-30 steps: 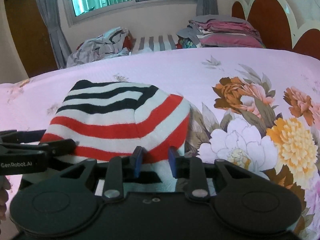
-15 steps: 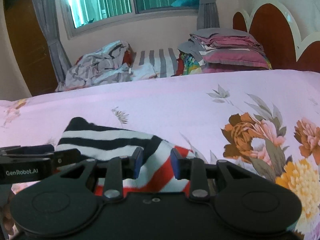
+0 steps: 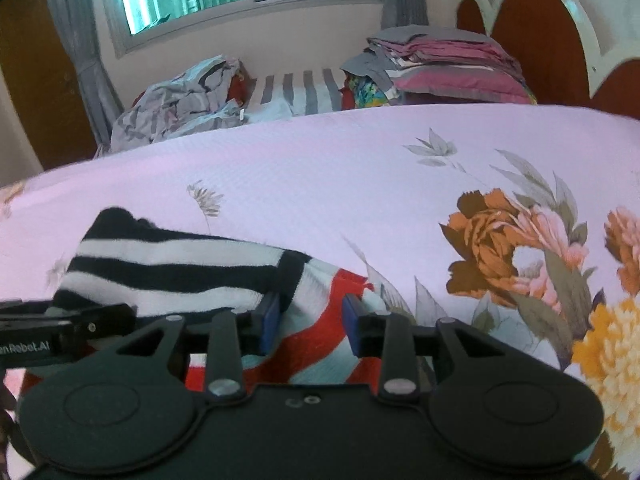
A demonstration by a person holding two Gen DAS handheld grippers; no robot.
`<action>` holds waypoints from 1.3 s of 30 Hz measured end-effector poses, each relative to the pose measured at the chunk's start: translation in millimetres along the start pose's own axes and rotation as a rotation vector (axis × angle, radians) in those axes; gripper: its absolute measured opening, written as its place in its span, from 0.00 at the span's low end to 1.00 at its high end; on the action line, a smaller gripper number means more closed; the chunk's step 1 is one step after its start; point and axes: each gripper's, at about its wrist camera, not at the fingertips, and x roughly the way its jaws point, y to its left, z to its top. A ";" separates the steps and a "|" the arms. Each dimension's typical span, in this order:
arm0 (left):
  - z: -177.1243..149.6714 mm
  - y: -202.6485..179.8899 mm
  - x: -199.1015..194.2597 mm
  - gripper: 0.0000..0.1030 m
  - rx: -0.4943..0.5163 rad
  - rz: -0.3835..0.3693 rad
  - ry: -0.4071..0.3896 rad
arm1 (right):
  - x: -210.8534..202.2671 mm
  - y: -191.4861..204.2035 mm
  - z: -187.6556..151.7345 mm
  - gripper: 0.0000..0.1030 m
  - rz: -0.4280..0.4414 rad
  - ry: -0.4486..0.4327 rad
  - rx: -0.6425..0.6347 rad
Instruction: Fold small clothes
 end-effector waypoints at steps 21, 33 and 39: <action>-28.0 -21.4 -75.6 0.78 0.088 -0.024 -0.038 | -91.7 8.0 -23.5 0.34 0.062 -0.084 -0.026; -57.9 -10.9 -98.1 0.78 0.059 -0.048 -0.028 | -104.7 3.6 -66.9 0.28 0.009 -0.025 -0.025; -81.9 -6.6 -117.7 0.78 0.060 -0.096 0.006 | -123.4 -2.0 -87.5 0.30 0.035 -0.040 0.051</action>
